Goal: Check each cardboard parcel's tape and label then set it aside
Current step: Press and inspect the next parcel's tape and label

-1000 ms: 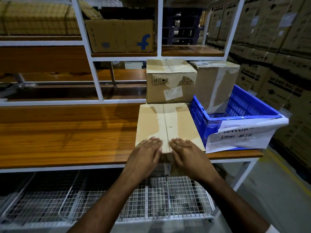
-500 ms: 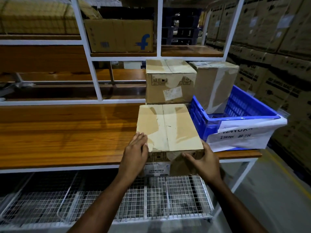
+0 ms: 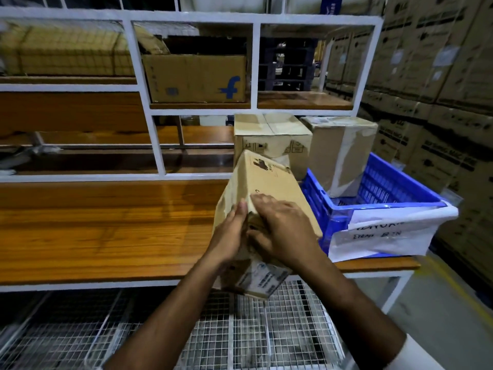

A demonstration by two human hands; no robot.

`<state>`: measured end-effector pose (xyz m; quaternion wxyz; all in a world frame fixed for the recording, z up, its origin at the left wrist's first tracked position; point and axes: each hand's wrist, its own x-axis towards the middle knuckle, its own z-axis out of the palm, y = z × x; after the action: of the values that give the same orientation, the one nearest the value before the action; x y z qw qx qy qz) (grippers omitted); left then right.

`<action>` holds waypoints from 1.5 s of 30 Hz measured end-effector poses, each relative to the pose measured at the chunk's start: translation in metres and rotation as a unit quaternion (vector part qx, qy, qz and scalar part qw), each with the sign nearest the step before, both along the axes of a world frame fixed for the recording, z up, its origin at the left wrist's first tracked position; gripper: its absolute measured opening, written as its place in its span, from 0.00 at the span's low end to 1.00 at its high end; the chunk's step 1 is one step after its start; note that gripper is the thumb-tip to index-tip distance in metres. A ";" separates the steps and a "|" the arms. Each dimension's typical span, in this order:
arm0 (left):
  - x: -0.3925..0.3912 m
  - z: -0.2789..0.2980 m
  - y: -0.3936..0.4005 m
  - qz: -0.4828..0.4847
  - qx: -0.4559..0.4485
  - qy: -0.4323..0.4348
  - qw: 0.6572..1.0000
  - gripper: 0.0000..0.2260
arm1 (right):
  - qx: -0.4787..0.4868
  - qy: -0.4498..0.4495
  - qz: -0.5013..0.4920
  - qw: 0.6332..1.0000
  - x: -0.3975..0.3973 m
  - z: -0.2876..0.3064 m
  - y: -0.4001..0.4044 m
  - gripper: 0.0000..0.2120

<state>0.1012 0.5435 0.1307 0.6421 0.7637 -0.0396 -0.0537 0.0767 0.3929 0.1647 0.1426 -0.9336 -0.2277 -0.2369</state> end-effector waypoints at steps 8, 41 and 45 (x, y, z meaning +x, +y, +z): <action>0.012 0.019 0.011 -0.065 -0.148 0.012 0.987 0.17 | 0.150 0.248 0.088 0.953 0.010 0.027 -0.001 0.32; 0.161 0.064 -0.029 -0.028 0.545 -0.163 0.822 0.18 | -0.158 0.228 -0.052 0.959 0.207 0.019 -0.029 0.27; 0.147 0.058 -0.020 -0.027 0.528 -0.138 0.837 0.21 | -0.174 0.243 -0.103 0.949 0.203 0.022 -0.048 0.29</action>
<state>0.2485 0.5235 0.1883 0.1274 0.9850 -0.1145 0.0222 0.2797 0.3450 0.1866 0.0034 -0.9917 -0.1260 0.0271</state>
